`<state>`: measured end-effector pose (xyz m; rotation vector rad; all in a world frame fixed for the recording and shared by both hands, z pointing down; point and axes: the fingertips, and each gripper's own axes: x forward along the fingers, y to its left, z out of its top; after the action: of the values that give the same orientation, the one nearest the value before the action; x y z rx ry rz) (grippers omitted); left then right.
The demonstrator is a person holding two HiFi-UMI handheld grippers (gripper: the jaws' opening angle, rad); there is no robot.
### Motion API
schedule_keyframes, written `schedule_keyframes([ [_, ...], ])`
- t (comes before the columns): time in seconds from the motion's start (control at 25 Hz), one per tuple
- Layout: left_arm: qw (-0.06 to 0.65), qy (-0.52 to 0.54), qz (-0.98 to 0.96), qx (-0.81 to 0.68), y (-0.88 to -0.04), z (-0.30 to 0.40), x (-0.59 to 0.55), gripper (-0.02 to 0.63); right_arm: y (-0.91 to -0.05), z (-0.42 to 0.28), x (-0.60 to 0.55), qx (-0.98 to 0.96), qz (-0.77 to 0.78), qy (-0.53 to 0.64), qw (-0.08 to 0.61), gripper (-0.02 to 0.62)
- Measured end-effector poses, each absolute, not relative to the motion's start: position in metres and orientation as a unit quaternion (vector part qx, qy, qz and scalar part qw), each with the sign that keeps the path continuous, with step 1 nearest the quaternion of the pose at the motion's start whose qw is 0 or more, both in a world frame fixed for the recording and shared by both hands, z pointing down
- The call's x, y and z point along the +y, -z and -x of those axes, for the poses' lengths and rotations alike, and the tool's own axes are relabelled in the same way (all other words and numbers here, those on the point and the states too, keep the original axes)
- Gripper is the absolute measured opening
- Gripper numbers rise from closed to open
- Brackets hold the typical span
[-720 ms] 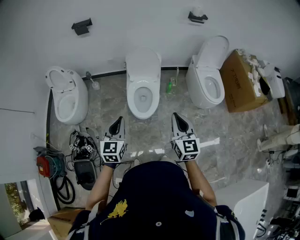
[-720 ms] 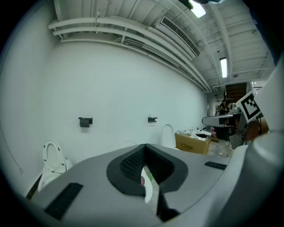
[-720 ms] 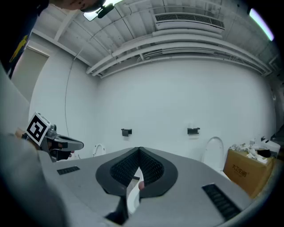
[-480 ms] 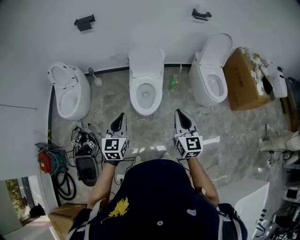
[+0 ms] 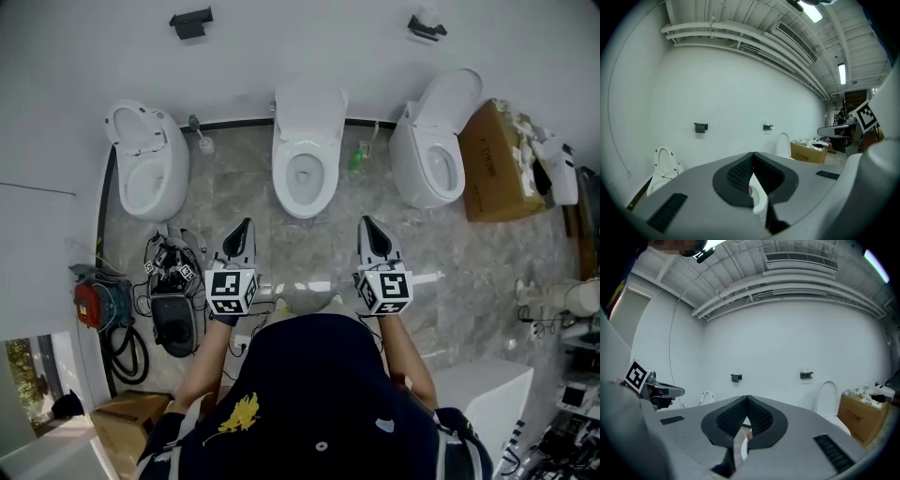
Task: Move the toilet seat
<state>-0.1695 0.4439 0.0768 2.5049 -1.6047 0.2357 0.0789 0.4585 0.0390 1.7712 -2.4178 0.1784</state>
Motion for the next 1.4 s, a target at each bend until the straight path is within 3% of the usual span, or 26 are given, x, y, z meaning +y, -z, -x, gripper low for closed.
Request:
schedule_keyframes([
  [0.52,0.078,-0.075,-0.835,-0.539,-0.091,0.222,0.448,0.018,-0.041,-0.049,0.482,-0.784,-0.615,-0.052,0.069,0.027],
  [0.8,0.083,-0.088,-0.84,-0.529,-0.101,0.202,0.433,0.018,-0.054,-0.071,0.462,-0.77,-0.631,-0.069,0.059,0.027],
  [1.4,0.069,-0.127,-0.815,-0.562,-0.116,0.152,0.247,0.018,-0.085,-0.126,0.226,-0.793,-0.6,-0.092,0.048,0.027],
])
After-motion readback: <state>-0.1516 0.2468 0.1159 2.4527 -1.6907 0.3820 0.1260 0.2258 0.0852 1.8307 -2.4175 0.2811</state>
